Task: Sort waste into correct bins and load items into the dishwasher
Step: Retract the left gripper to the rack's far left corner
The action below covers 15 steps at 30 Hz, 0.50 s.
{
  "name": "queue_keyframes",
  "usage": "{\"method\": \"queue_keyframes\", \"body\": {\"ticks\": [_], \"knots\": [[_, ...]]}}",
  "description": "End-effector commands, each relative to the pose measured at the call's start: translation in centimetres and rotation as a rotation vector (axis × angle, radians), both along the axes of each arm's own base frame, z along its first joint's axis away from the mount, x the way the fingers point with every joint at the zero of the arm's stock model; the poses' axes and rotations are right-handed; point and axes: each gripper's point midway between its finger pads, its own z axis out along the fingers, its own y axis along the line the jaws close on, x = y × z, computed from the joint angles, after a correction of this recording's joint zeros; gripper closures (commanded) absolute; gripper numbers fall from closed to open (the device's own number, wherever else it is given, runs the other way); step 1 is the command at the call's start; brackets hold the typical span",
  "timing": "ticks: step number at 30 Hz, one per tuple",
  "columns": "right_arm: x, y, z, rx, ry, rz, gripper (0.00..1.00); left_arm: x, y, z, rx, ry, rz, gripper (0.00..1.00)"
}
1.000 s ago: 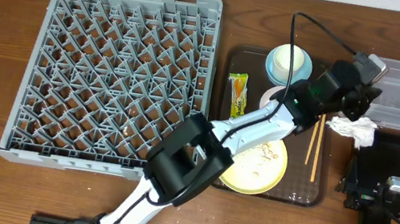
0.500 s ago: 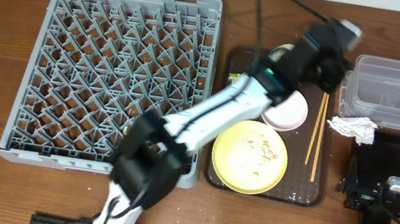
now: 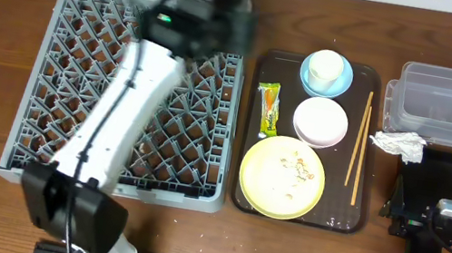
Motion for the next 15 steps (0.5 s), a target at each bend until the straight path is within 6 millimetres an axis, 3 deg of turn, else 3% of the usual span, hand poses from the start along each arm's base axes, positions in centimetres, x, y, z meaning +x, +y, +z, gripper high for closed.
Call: {"method": "queue_keyframes", "body": {"ticks": [1, 5, 9, 15], "knots": [[0.0, -0.3, 0.0, -0.011, 0.001, -0.011, 0.01, -0.3, 9.2, -0.1, 0.010, 0.060, 0.287, 0.31], [0.0, -0.3, 0.0, -0.011, 0.001, -0.011, 0.01, -1.5, 16.2, -1.0, -0.007, 0.132, 0.476, 0.18], [0.0, -0.3, 0.0, -0.011, 0.001, -0.011, 0.01, -2.6, 21.4, -1.4, -0.023, 0.159, 0.613, 0.13], [0.0, -0.3, 0.0, -0.011, 0.001, -0.011, 0.01, -3.9, 24.9, -1.6, -0.028, 0.182, 0.701, 0.12]]}}
